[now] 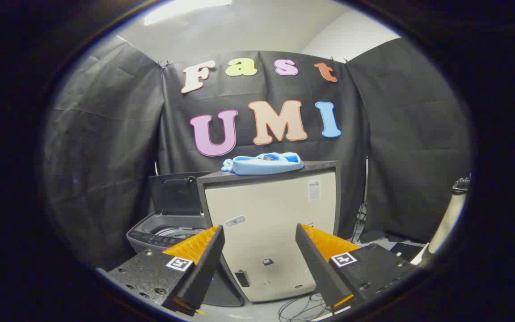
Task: Put the clothes into the washing machine and then close the washing machine lid.
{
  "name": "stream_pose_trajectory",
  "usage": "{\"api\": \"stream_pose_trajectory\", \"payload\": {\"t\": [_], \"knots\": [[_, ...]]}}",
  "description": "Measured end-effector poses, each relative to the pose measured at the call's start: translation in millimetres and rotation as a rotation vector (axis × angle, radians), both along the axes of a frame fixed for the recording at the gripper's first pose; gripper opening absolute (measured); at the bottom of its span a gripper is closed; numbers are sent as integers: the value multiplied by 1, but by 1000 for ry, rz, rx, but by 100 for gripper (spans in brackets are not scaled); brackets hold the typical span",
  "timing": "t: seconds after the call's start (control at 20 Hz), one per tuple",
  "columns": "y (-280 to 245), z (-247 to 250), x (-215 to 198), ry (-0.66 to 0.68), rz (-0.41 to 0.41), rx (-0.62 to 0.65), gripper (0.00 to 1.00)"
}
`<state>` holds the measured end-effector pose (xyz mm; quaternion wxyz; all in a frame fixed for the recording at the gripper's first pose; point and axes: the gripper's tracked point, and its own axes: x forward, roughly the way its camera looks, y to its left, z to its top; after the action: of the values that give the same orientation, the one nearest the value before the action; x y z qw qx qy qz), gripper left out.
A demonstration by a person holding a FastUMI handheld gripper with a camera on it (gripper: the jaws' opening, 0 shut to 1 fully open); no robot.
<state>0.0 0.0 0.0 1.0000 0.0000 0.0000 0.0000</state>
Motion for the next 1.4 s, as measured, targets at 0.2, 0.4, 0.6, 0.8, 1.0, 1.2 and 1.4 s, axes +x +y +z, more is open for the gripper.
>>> {"api": "stream_pose_trajectory", "payload": {"t": [0.2,0.4,0.6,0.8,1.0,1.2,1.4], "knots": [[2,-1,3,2,1,5,97],[4,2,6,3,1,8,97],[4,6,11,2,-9,12,97],[6,10,21,5,-23,18,97],[7,33,37,-10,-44,18,97],[9,71,63,-18,-62,-9,96],[9,102,101,47,-68,-142,96]]}}
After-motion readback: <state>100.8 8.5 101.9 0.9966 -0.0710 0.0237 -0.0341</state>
